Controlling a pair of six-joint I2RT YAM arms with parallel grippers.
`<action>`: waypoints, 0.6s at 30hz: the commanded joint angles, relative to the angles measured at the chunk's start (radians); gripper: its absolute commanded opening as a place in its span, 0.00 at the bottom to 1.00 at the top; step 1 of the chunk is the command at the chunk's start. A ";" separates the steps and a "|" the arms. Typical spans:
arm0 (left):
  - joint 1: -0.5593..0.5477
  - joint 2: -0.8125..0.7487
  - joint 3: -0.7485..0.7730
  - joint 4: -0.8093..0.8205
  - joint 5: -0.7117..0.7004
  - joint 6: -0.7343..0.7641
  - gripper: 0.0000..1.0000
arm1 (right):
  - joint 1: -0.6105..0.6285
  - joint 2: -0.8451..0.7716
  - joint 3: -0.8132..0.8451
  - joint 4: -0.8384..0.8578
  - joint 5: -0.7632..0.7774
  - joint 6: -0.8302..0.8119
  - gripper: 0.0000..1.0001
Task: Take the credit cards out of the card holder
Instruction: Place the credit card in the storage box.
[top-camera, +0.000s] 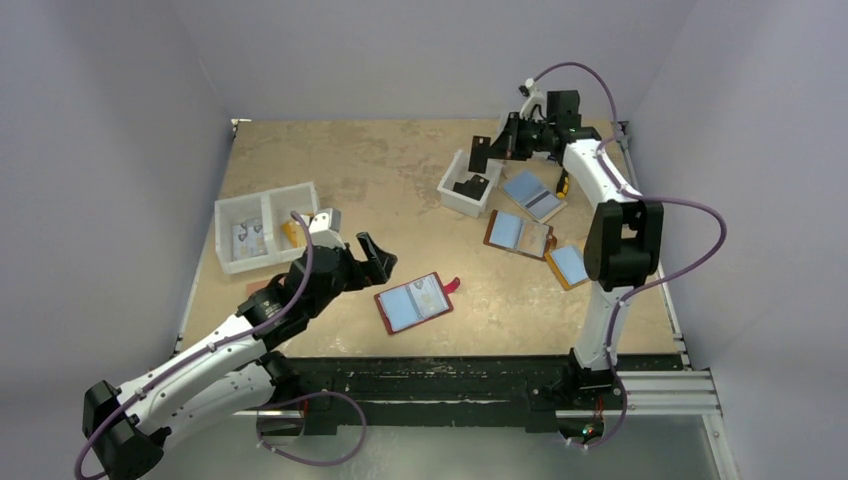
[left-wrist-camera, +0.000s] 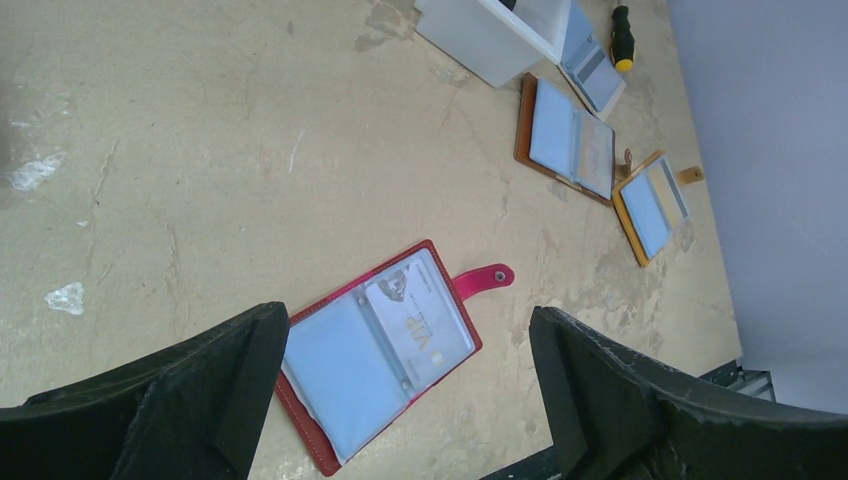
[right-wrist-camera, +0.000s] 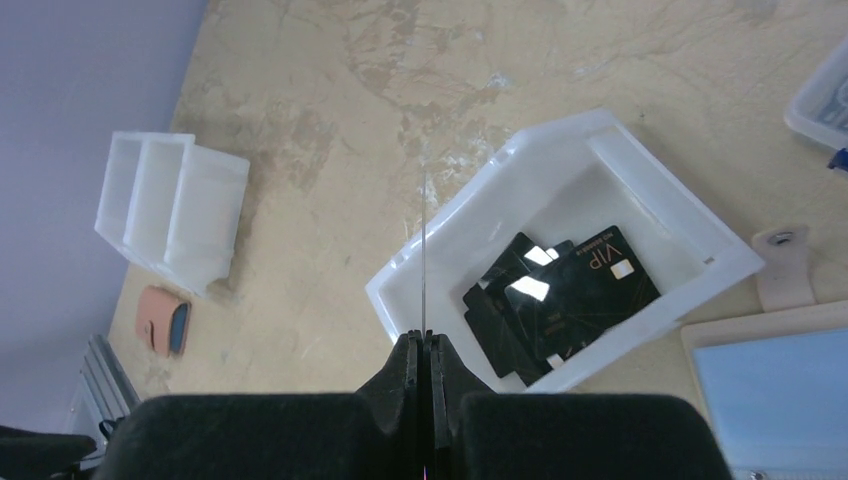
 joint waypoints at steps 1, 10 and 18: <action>0.006 0.010 0.066 -0.011 -0.032 0.027 0.99 | 0.057 0.001 0.042 0.039 0.125 0.059 0.00; 0.006 0.030 0.057 0.018 -0.020 0.023 0.99 | 0.081 0.060 0.057 -0.008 0.301 0.021 0.30; 0.006 0.015 0.046 0.017 -0.012 0.011 0.99 | 0.044 0.017 0.130 -0.076 0.434 -0.094 0.45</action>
